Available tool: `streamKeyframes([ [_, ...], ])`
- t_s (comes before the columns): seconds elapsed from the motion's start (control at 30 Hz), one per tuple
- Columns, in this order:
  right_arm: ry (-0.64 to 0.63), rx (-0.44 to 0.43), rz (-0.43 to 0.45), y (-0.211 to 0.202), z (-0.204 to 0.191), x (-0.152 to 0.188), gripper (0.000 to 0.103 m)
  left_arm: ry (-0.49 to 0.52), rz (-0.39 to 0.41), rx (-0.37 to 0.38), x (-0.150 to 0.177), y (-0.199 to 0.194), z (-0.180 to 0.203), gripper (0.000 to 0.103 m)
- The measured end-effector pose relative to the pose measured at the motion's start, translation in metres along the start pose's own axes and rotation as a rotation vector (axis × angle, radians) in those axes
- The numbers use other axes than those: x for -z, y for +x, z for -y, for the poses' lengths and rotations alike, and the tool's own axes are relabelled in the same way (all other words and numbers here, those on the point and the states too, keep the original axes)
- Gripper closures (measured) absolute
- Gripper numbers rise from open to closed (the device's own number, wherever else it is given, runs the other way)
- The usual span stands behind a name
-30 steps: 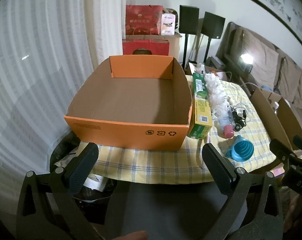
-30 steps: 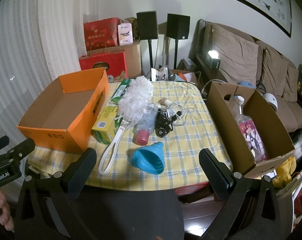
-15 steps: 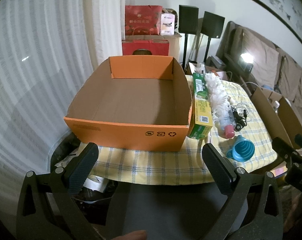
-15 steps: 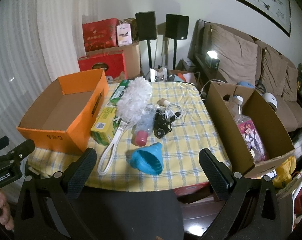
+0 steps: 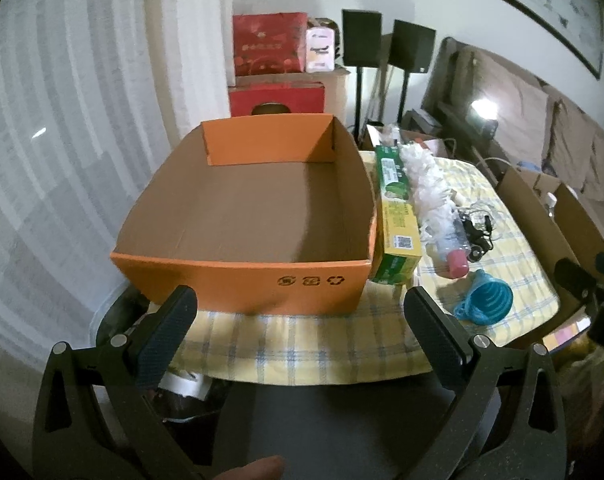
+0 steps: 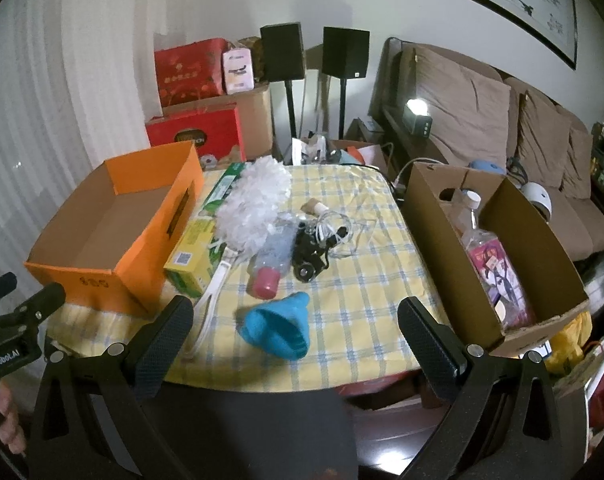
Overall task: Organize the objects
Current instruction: 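Move the left tool toward the blue collapsible funnel on the table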
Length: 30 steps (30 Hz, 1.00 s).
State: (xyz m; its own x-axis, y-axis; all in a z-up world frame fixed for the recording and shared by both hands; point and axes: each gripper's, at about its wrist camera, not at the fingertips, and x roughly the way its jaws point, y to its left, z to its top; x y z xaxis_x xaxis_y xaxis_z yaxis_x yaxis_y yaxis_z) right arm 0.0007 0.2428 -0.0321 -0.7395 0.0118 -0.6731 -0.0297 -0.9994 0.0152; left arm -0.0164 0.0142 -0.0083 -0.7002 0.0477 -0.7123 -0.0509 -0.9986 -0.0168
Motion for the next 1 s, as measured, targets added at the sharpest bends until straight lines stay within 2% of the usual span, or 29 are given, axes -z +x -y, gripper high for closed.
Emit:
streamKeyframes([
  [0.23,0.005,0.003,0.021,0.003,0.013,-0.008,0.0,0.018,0.012,0.032,-0.002,0.01,0.006,0.0],
  [0.4,0.032,0.011,0.007,0.014,0.03,-0.004,0.0,0.009,0.008,0.084,0.003,0.017,0.01,0.0],
  [0.53,0.051,0.028,-0.009,0.024,0.041,0.002,0.0,0.021,-0.008,0.131,0.011,0.027,0.02,0.0],
  [0.8,0.047,-0.015,-0.072,0.051,0.037,0.019,0.0,0.058,-0.022,0.215,0.022,0.039,0.045,0.0],
  [1.0,0.046,-0.015,-0.101,0.061,0.041,0.031,0.0,0.128,-0.046,0.29,0.029,0.049,0.071,0.0],
])
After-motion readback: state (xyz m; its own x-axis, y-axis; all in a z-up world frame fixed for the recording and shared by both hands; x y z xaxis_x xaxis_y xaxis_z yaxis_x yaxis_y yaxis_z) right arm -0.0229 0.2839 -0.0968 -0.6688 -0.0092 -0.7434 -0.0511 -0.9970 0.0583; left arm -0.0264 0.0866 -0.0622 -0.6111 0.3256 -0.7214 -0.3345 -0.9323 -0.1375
